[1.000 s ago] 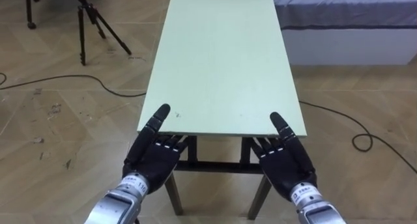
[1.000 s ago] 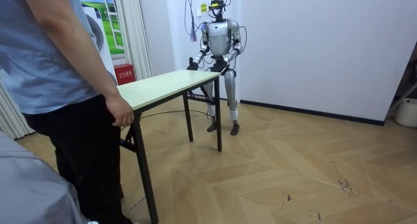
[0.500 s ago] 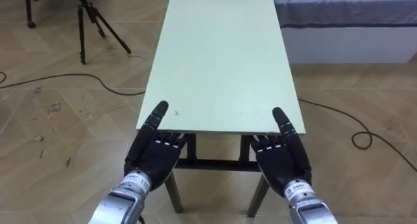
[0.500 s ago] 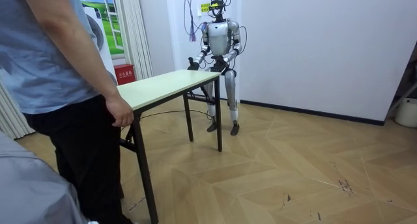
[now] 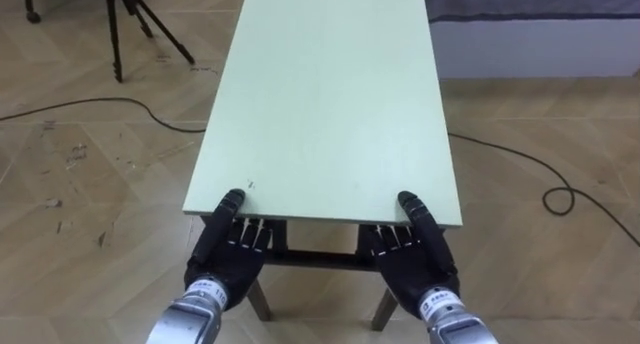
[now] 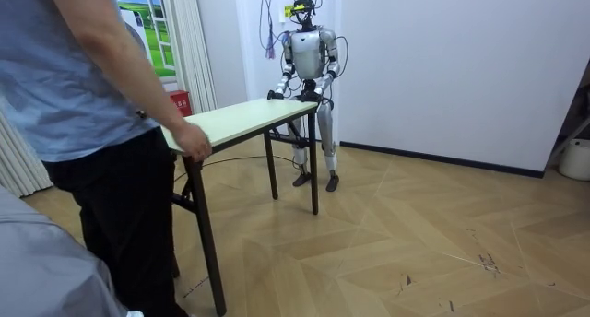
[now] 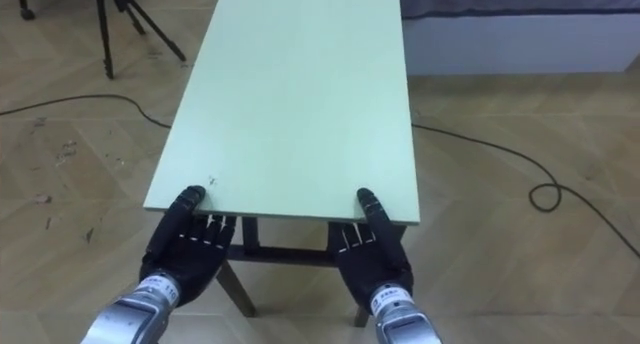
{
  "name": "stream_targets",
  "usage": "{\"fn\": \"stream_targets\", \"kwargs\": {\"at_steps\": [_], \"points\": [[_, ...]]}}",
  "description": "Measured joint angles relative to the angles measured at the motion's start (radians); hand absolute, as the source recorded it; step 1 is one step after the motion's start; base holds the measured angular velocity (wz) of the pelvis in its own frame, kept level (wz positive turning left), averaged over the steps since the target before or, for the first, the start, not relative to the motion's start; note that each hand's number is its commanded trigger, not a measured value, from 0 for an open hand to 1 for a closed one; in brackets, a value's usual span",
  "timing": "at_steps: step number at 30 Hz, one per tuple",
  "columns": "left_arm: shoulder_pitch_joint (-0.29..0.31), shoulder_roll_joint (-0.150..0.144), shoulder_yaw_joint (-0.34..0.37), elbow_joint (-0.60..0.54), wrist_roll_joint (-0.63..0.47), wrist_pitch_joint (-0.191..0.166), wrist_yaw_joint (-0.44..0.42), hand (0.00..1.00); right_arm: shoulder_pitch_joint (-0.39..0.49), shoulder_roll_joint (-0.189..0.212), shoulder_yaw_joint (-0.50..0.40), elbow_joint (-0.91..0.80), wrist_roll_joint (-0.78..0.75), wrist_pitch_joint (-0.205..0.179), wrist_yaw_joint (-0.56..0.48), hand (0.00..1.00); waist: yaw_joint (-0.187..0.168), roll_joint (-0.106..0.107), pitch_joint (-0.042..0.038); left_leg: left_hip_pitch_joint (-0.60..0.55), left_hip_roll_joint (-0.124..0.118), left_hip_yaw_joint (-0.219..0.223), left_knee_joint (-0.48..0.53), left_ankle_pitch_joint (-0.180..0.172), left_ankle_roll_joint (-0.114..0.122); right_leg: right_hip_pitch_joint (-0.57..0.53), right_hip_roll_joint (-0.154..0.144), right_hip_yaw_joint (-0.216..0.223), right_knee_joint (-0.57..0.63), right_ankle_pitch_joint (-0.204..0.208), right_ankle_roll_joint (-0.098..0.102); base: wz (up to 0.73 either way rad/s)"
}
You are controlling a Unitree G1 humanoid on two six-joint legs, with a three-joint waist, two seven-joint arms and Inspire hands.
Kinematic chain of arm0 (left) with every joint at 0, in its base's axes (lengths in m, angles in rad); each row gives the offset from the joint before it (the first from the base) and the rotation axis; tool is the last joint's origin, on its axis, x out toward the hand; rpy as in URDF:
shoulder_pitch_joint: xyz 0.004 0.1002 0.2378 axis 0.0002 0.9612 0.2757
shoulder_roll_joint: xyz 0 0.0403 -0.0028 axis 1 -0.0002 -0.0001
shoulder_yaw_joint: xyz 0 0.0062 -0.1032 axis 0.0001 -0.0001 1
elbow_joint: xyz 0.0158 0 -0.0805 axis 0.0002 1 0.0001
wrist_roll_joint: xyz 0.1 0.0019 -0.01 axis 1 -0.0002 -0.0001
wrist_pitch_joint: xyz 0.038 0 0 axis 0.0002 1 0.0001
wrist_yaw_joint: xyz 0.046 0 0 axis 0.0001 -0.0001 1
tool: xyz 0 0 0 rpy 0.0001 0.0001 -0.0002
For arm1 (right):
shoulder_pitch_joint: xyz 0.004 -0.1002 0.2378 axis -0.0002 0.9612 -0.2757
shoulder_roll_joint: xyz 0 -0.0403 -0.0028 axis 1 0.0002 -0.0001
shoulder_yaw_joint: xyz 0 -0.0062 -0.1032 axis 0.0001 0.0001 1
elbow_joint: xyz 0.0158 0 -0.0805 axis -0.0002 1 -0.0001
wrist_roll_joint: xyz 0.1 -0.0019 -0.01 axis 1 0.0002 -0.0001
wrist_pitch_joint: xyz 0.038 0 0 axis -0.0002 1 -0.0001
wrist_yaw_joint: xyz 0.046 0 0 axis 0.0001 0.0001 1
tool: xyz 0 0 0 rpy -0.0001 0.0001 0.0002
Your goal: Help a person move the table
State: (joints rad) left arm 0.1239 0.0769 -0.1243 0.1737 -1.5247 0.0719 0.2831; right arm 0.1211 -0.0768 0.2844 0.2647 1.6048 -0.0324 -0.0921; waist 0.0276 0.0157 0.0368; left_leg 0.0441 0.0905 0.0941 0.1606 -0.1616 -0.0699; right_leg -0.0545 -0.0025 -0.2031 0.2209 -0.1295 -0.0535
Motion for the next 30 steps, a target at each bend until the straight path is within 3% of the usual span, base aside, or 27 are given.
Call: {"fn": "stream_targets", "kwargs": {"at_steps": [17,30], "points": [[-0.007,-0.01,-0.002,0.0,0.007,-0.009,0.016,1.0,-0.004,-0.002,0.0,0.0,0.005,-0.002,-0.008,1.0,0.001,0.0,0.0002,-0.002,-0.001,-0.001,0.0,0.0,0.0,0.0,0.0,-0.001,-0.002,-0.002,0.003,0.0],[-0.044,-0.021,0.0,0.0,0.02,-0.01,-0.018,1.0,-0.024,-0.006,-0.025,-0.011,0.0,-0.01,0.043,1.0,0.001,0.009,-0.0058,0.006,0.0,-0.001,0.005,0.0,0.0,0.009,0.002,0.005,0.001,0.003,0.001,0.0]]}}
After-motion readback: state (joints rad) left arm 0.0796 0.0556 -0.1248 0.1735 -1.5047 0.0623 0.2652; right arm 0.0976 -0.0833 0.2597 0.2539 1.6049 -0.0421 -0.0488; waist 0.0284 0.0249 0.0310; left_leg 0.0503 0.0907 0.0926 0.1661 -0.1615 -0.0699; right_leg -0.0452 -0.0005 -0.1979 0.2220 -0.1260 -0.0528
